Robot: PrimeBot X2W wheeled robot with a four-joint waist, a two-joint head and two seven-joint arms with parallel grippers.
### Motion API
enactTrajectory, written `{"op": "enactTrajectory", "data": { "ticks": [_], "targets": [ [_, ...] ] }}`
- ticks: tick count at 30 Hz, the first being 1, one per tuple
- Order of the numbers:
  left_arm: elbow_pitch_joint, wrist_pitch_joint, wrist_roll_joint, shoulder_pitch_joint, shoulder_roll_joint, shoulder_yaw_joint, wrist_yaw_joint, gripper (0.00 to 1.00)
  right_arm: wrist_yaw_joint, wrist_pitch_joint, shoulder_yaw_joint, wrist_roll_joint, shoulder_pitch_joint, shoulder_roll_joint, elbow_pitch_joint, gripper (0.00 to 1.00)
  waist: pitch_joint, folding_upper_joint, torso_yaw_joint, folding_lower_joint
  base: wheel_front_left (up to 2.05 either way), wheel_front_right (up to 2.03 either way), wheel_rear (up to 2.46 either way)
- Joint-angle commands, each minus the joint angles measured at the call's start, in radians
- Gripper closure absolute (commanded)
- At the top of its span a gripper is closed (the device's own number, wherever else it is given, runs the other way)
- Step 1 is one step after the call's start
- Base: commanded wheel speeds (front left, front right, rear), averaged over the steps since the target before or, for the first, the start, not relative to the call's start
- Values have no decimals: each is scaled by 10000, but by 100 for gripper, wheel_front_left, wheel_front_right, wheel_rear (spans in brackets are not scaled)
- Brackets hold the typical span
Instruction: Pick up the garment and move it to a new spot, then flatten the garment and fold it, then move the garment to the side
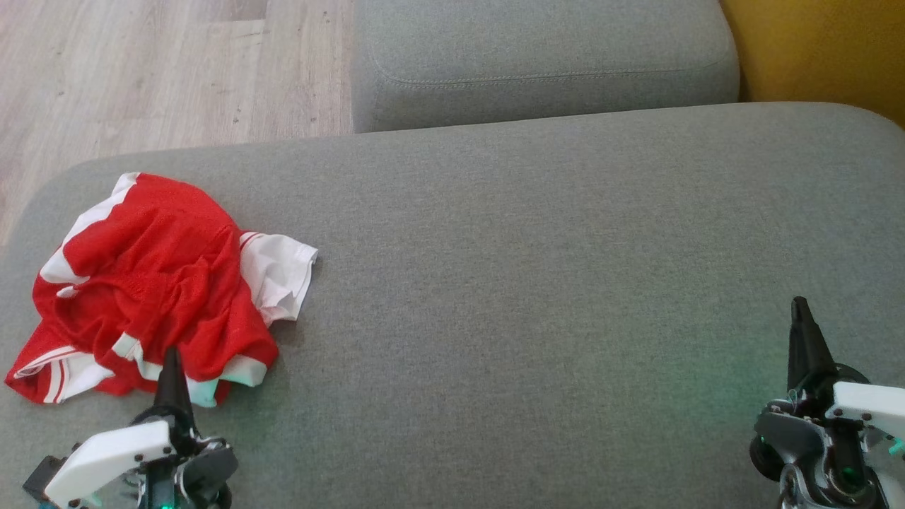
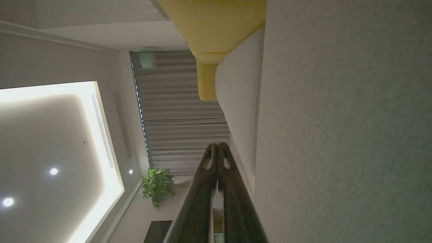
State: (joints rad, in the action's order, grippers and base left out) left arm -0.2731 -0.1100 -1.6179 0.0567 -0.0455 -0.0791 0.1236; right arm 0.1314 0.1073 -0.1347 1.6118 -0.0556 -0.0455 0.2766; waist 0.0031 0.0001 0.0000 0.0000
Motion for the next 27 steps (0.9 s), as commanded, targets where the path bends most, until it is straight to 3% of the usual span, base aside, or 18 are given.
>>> {"op": "enactTrajectory", "data": {
  "ticks": [1,16,17,18,19,20,27],
  "targets": [
    [283,-29,89,512,-47,-343,71,100,-7,56,213,-28,-523,-47,-319,100,0,-1,0,0,0,0,0],
    [283,-29,89,512,-47,-343,71,100,-7,56,213,-28,-523,-47,-319,100,0,-1,0,0,0,0,0],
    [-34,5,-1,-6,2,8,-6,0,0,-1,6,3,5,4,34,0,0,-1,0,0,0,0,0],
    [-158,7,0,-42,2,27,-6,0,0,-4,21,3,51,6,152,0,0,-1,0,0,0,0,0],
    [-303,11,1,-118,9,46,-6,100,0,-5,27,4,129,19,309,100,1,-1,0,0,0,0,0],
    [-475,12,1,-230,13,76,-6,0,0,-6,32,3,247,31,483,0,1,-1,0,0,0,0,0],
    [-539,190,196,-359,21,194,-2,0,0,-178,303,-94,336,35,558,0,-21,-1,-6,0,0,0,0]
  ]
}}
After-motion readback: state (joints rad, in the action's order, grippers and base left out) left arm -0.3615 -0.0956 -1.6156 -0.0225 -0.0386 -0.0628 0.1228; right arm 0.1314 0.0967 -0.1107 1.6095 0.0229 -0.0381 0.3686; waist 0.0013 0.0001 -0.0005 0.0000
